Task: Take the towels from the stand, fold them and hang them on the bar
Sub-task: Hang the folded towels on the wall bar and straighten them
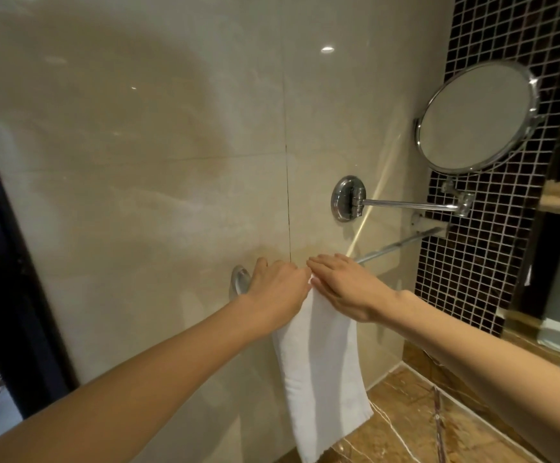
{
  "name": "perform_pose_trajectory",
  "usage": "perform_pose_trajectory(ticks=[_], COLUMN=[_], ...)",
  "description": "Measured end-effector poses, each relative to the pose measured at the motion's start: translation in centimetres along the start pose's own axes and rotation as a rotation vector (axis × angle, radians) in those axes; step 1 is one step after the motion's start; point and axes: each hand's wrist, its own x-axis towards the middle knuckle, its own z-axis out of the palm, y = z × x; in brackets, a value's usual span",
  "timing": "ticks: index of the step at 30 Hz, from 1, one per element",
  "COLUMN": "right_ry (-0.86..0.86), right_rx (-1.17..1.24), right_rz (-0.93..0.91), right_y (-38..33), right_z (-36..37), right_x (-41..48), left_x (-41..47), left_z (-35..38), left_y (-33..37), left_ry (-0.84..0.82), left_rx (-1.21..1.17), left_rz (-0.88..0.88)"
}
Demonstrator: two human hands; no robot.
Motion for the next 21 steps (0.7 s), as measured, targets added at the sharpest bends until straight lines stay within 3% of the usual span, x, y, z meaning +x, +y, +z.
perform_pose_trajectory(ticks=[12, 21], right_ry=[-0.011, -0.017], right_rx=[0.068, 0.065], right_rz=[0.007, 0.036], right_y=[1.4, 0.8], right_z=[0.1, -0.7], right_x=[0.0, -0.5], left_x=[1.5, 0.8], left_z=[0.0, -1.4], left_y=[1.0, 1.4], left_ry=[-0.028, 0.043], left_rx=[0.008, -0.023], left_rz=[-0.034, -0.023])
